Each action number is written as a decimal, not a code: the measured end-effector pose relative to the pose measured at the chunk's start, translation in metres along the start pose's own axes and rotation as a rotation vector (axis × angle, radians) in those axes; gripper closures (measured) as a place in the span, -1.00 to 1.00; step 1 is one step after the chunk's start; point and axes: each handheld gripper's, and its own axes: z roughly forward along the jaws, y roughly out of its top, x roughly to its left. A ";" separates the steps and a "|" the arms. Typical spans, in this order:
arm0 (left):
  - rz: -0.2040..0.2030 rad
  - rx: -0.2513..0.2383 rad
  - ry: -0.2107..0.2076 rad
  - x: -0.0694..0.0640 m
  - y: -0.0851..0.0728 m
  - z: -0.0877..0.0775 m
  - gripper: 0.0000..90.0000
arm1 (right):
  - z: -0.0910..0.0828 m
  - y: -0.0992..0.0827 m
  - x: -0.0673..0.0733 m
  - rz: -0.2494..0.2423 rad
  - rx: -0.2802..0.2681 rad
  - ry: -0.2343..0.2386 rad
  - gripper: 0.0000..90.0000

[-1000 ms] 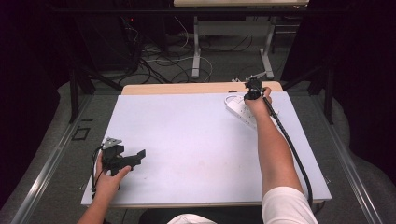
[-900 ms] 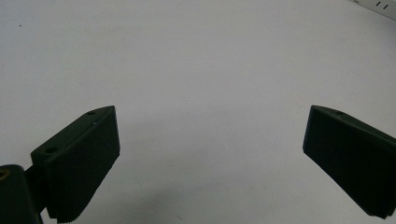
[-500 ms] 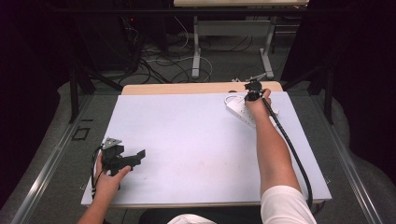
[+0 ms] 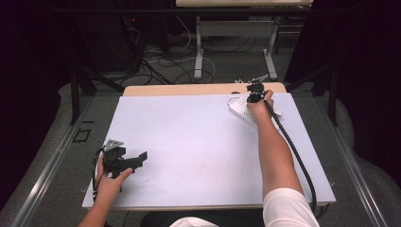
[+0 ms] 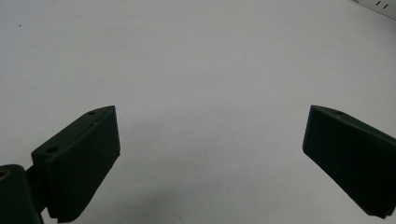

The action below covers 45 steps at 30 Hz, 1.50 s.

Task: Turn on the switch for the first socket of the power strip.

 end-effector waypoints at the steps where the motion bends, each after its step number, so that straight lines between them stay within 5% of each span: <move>1: 0.000 0.001 0.000 0.000 0.000 0.000 -0.91 | 0.000 0.000 0.000 0.000 0.003 0.001 0.95; 14: -0.004 0.000 0.002 0.000 0.000 0.000 -0.90 | 0.000 -0.001 0.000 -0.010 0.011 -0.019 0.92; 31: 0.000 0.002 0.001 0.000 0.000 0.000 -0.90 | 0.001 -0.004 -0.005 0.022 0.007 0.029 1.00; 45: 0.000 -0.003 0.000 -0.001 0.000 0.002 -0.90 | 0.001 -0.007 -0.005 0.018 -0.015 0.026 1.00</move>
